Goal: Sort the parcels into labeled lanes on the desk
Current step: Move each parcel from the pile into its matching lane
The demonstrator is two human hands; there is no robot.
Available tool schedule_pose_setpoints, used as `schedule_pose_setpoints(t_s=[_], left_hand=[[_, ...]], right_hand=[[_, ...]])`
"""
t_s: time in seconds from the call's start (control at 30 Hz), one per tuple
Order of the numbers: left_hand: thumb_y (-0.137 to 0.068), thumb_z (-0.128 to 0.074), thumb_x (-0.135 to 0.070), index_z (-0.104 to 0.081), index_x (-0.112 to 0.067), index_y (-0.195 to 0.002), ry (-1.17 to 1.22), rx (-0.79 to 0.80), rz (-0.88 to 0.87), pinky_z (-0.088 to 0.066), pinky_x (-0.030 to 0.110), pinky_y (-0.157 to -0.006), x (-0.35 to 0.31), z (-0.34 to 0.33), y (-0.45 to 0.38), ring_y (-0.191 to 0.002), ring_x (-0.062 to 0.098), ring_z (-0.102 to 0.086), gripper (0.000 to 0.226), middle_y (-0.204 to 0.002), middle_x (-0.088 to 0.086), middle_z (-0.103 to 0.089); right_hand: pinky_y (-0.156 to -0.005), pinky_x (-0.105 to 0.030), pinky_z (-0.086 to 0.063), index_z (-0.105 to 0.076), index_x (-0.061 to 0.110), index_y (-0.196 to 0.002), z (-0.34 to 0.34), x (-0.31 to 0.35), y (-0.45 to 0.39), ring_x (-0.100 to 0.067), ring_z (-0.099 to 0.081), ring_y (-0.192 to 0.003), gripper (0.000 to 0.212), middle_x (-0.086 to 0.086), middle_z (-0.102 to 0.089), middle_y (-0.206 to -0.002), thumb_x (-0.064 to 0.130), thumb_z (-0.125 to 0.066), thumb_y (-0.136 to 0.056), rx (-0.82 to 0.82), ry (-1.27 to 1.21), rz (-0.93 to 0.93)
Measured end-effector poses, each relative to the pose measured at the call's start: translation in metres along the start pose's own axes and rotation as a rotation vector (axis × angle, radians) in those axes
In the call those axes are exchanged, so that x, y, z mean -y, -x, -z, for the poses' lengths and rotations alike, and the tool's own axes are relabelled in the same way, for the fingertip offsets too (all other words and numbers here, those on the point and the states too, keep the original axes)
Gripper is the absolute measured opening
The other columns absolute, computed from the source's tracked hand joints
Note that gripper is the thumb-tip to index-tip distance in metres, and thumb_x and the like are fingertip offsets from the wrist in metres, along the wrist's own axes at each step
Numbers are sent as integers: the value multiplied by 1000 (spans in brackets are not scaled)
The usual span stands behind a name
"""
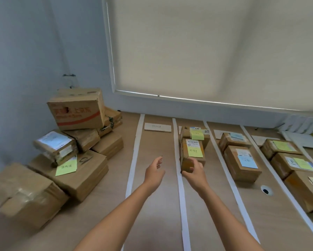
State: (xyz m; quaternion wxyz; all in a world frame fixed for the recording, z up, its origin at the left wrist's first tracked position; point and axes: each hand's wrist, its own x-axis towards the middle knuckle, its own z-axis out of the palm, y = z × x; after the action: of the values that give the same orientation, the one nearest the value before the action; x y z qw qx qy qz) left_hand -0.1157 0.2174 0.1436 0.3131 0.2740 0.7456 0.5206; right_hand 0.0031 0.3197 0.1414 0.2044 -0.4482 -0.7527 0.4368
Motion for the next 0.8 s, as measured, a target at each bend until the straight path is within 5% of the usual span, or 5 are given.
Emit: schedule_pose_setpoints(t_s=[0.23, 0.43, 0.8], left_hand=[[-88, -40, 4, -40, -18, -139, 31, -23, -64, -38, 24, -89, -1, 63, 28, -128, 18, -43, 56, -136, 3, -48], [-89, -42, 4, -42, -18, -137, 80, -37, -129, -40, 29, -100, 16, 132, 38, -125, 18, -47, 53, -133, 4, -52], [-88, -47, 6, -50, -15, -130, -23, -172, -101, -41, 25, -92, 76, 369, 10, -119, 22, -52, 47, -129, 9, -56]], right_hand=[[-96, -37, -46, -42, 17, -135, -45, 36, 46, -24, -47, -119, 61, -10, -42, -137, 9, -69, -80, 73, -38, 25], [-83, -29, -49, -40, 18, -136, -108, 80, 63, -18, -50, -107, 62, -6, -49, -127, 10, -68, -81, 98, -34, 52], [-81, -31, -49, -40, 14, -135, -302, 195, 96, -25, -55, -105, 55, -11, -51, -126, 6, -62, -85, 224, -156, 22]])
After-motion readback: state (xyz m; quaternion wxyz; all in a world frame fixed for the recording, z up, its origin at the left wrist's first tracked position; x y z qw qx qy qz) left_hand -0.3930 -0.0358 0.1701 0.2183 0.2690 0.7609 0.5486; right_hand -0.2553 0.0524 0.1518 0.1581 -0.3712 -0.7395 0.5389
